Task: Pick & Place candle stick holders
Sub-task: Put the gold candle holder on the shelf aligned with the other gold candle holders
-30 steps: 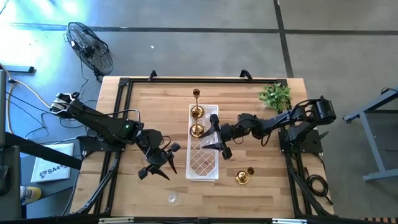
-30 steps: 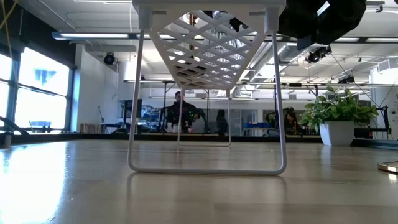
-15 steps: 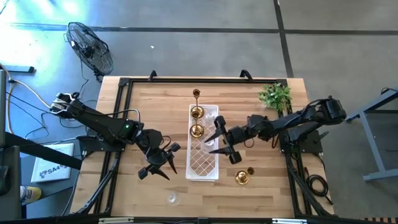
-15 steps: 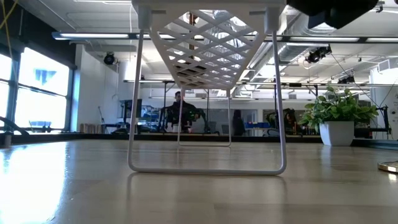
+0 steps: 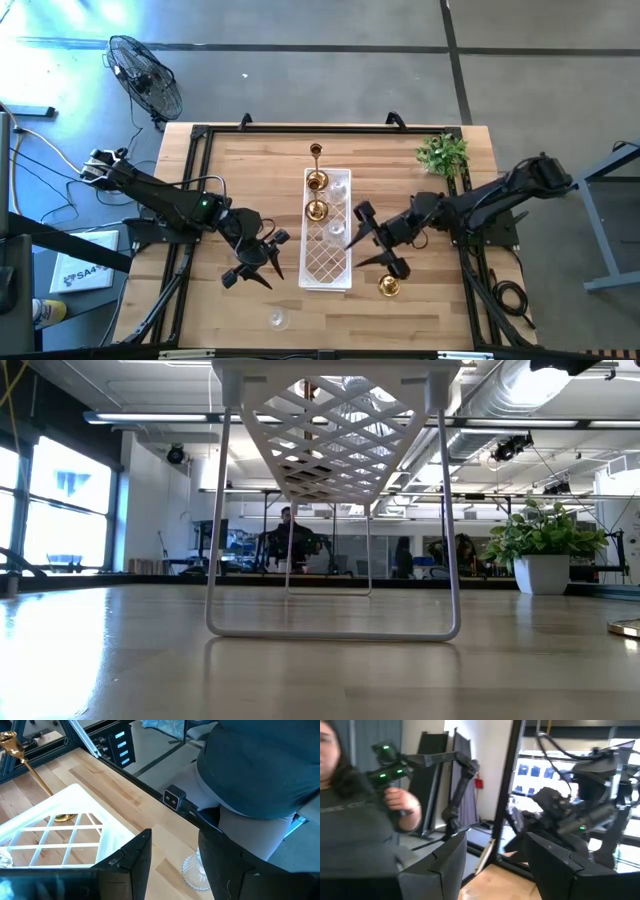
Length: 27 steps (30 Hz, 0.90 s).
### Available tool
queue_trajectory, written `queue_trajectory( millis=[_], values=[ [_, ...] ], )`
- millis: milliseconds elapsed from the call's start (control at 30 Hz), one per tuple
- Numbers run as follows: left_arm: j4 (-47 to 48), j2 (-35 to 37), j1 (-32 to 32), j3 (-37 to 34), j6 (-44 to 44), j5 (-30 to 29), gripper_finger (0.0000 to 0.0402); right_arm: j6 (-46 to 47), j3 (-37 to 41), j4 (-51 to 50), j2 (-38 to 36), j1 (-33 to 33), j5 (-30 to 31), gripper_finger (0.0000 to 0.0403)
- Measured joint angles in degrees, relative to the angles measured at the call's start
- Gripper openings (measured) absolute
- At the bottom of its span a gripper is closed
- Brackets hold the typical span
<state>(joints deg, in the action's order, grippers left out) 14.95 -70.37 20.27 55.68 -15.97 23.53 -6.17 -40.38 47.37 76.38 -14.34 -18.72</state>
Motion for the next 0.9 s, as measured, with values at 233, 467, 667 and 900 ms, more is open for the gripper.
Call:
queue_trajectory(
  millis=[233, 467, 667, 900],
  values=[
    [0.1, 0.0, 0.0, 0.0, 0.0, 0.0, 0.0158, -0.5, 0.0, -10.0, -6.1, -1.6, -1.2, 0.0192],
    [0.3, 0.0, 0.0, 0.0, 0.0, 0.0, 0.0158, -6.9, 0.0, -26.4, -16.8, -4.9, 15.7, 0.0192],
    [0.8, 0.0, 0.0, 0.0, 0.0, 0.0, 0.0158, -3.1, 0.0, -40.0, -24.8, -9.9, 36.2, 0.0192],
    [1.2, 0.0, 0.0, 0.0, 0.0, 0.0, 0.0158, 4.0, 0.0, -43.7, -27.5, -16.5, 48.0, 0.0192]
  ],
)
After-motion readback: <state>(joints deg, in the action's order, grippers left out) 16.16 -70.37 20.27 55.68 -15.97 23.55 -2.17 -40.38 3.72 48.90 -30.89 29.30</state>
